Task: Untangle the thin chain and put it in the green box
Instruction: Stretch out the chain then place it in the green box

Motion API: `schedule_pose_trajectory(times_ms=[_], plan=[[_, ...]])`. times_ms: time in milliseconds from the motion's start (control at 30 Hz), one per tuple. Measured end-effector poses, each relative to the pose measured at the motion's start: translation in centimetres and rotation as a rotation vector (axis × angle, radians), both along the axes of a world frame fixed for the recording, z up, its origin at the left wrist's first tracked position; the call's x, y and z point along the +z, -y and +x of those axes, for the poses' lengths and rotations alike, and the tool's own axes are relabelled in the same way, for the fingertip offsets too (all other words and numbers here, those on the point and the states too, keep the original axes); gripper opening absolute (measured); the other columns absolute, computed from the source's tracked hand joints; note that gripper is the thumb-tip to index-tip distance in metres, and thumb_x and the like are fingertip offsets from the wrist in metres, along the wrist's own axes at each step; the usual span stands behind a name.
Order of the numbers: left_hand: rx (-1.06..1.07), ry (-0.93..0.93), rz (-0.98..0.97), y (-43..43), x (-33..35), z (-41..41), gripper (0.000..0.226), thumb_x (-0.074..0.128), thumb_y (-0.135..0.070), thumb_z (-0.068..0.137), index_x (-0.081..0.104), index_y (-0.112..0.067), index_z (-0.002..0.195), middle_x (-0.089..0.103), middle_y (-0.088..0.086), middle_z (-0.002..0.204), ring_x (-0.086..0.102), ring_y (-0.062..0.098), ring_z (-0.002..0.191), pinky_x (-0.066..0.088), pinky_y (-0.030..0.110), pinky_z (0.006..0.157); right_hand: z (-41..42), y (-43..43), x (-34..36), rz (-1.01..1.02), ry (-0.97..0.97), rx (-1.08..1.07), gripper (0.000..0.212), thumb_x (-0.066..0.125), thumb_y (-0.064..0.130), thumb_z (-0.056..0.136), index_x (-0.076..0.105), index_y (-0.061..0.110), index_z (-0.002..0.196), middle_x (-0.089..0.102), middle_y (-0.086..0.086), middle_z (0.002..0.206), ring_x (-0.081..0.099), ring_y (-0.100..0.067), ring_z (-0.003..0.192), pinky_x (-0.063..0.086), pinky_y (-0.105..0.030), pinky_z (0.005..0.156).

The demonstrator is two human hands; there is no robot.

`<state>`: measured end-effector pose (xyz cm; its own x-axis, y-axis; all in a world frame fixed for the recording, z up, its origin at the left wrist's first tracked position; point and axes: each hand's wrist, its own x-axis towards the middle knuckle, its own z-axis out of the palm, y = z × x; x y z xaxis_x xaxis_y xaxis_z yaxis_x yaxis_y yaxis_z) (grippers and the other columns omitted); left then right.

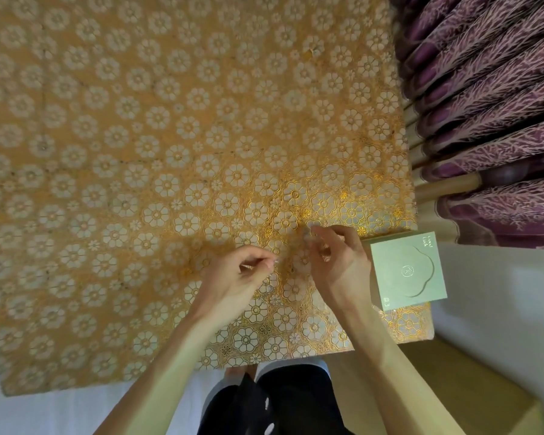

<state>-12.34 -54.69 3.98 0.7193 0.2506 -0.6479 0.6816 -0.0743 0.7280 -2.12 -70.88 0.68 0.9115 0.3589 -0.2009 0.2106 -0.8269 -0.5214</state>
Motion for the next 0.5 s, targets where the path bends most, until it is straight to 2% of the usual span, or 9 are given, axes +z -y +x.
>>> schedule_pose_trajectory(times_ms=[33,100,133,200,267,300,367,433,500], plan=[[-0.015,0.004,-0.001,-0.2,0.3,0.1,0.018,0.064,-0.025,0.095,0.063,-0.043,0.098,0.069,-0.021,0.101,0.063,-0.013,0.086,0.047,0.006,0.077,-0.3,0.0,0.8,0.086,-0.1,0.018,0.035,0.071,0.016,0.087,0.071,0.035,0.115,0.062,0.014,0.116,0.066,-0.01,0.087,0.054,-0.026,0.074],[-0.058,0.017,-0.013,-0.7,1.2,0.3,0.018,0.065,-0.025,0.094,0.065,-0.042,0.099,0.069,-0.022,0.1,0.063,-0.013,0.087,0.05,0.009,0.08,-0.9,-0.3,2.8,0.256,-0.455,0.088,0.048,0.071,0.012,0.081,0.067,0.047,0.114,0.06,0.032,0.115,0.059,0.002,0.107,0.048,-0.019,0.09],[-0.084,0.025,-0.016,-1.0,1.7,0.6,0.018,0.066,-0.025,0.093,0.065,-0.042,0.099,0.07,-0.023,0.1,0.064,-0.013,0.088,0.051,0.011,0.082,-1.2,-0.5,3.6,0.305,-0.639,0.121,0.048,0.072,0.011,0.081,0.067,0.049,0.109,0.061,0.035,0.115,0.056,0.005,0.113,0.044,-0.018,0.095],[-0.131,0.037,-0.002,-1.6,2.8,1.2,0.017,0.067,-0.026,0.092,0.067,-0.042,0.099,0.07,-0.024,0.099,0.064,-0.012,0.089,0.051,0.011,0.081,-2.0,-0.6,4.2,0.349,-0.828,0.14,0.03,0.072,0.014,0.086,0.07,0.043,0.094,0.066,0.023,0.111,0.058,-0.001,0.112,0.043,-0.026,0.101],[-0.172,0.041,0.032,-2.2,3.9,2.0,0.016,0.066,-0.027,0.093,0.068,-0.04,0.102,0.07,-0.023,0.1,0.063,-0.013,0.09,0.049,0.01,0.081,-2.5,-0.5,4.6,0.385,-0.863,0.099,0.009,0.068,0.023,0.09,0.07,0.031,0.089,0.069,0.007,0.107,0.063,-0.014,0.109,0.045,-0.042,0.105],[-0.193,0.048,0.061,-2.5,4.4,2.4,0.015,0.065,-0.028,0.093,0.067,-0.04,0.103,0.069,-0.024,0.101,0.061,-0.014,0.091,0.048,0.01,0.081,-2.7,-0.3,4.8,0.429,-0.886,0.064,0.004,0.065,0.025,0.092,0.069,0.026,0.09,0.071,0.002,0.107,0.065,-0.016,0.109,0.045,-0.046,0.105],[-0.22,0.065,0.099,-3.0,5.1,3.2,0.015,0.065,-0.027,0.094,0.067,-0.04,0.102,0.067,-0.026,0.102,0.06,-0.016,0.092,0.046,0.007,0.079,-3.1,0.1,5.6,0.526,-0.928,-0.011,0.013,0.058,0.023,0.097,0.066,0.012,0.097,0.074,-0.002,0.104,0.068,-0.015,0.106,0.047,-0.038,0.104],[-0.246,0.066,0.141,-3.2,5.4,4.0,0.015,0.065,-0.026,0.095,0.067,-0.037,0.104,0.066,-0.026,0.1,0.06,-0.015,0.09,0.044,0.005,0.077,-3.5,0.5,6.7,0.553,-0.914,-0.062,0.022,0.049,0.017,0.105,0.061,0.001,0.098,0.075,0.001,0.093,0.069,-0.01,0.095,0.047,-0.021,0.092],[-0.293,0.069,0.237,-3.1,5.2,4.7,0.014,0.063,-0.028,0.097,0.066,-0.038,0.106,0.064,-0.026,0.099,0.06,-0.011,0.088,0.042,0.001,0.071,-4.1,0.9,7.4,0.534,-0.862,-0.12,0.026,0.045,0.017,0.107,0.061,0.003,0.093,0.071,0.006,0.081,0.065,-0.005,0.08,0.046,-0.014,0.078]])
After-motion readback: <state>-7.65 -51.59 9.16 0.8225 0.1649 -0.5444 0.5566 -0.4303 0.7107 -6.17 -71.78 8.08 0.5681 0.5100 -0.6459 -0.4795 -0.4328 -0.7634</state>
